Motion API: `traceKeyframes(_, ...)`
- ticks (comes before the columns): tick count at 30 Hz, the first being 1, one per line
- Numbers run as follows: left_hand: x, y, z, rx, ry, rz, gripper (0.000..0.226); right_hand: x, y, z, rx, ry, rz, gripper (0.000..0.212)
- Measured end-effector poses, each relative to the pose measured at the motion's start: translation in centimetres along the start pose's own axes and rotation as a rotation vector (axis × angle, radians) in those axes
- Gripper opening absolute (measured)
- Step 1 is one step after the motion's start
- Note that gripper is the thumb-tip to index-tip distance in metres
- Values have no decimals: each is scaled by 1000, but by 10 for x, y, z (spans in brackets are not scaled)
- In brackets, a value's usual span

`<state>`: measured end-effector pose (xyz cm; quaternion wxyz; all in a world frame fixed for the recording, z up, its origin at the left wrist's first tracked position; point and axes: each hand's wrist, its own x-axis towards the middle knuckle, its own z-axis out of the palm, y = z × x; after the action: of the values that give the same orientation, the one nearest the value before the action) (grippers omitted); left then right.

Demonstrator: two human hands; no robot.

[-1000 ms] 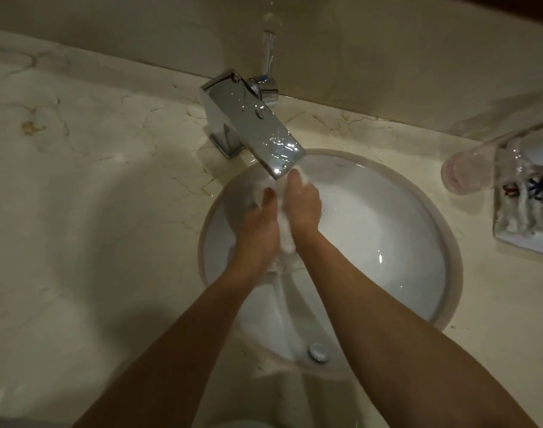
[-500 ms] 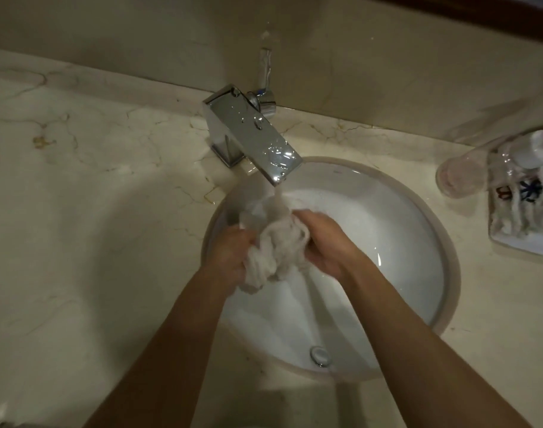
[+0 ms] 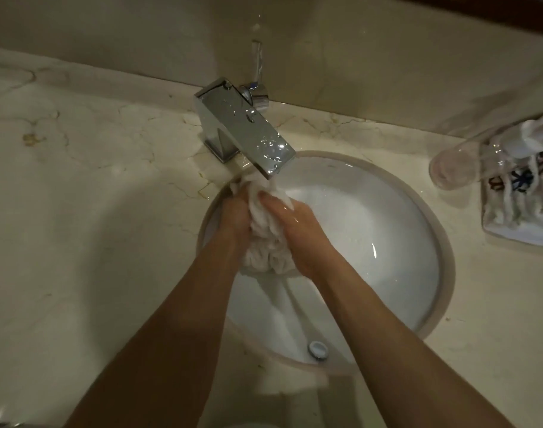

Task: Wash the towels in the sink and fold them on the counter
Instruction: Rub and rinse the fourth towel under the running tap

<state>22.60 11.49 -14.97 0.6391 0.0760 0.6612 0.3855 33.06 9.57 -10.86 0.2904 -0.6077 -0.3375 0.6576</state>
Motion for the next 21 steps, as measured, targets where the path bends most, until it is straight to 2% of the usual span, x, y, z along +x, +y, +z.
traceKeyframes(2,-6,2,3,89,6,94,42,21,-8,4,-227,100,-34,35)
traceKeyframes(4,-17,-3,9,209,57,103,48,41,-14,1,-406,236,33,38)
traceKeyframes(5,-19,-7,11,231,73,94,47,46,-14,2,-448,234,67,40)
traceKeyframes(7,-18,-8,8,282,119,66,44,45,-9,10,-554,107,33,41)
traceKeyframes(9,-4,-7,5,253,48,1,46,37,0,19,-625,-16,-74,40)
traceKeyframes(10,-6,-6,3,238,1,34,47,37,4,21,-626,-17,-110,37)
traceKeyframes(12,-9,-11,3,283,-6,5,49,53,4,17,-532,133,-115,23)
traceKeyframes(14,-14,-15,1,317,35,68,50,62,-5,15,-512,232,-60,28)
traceKeyframes(15,-14,-15,1,271,72,100,48,62,-7,19,-530,207,-62,31)
traceKeyframes(17,-11,-12,-2,113,-9,35,49,46,-6,30,-570,66,-106,42)
traceKeyframes(19,-13,-8,-8,85,-63,5,51,33,0,35,-555,62,-127,43)
traceKeyframes(21,-15,-10,-3,140,-160,-30,50,43,1,24,-503,255,-142,36)
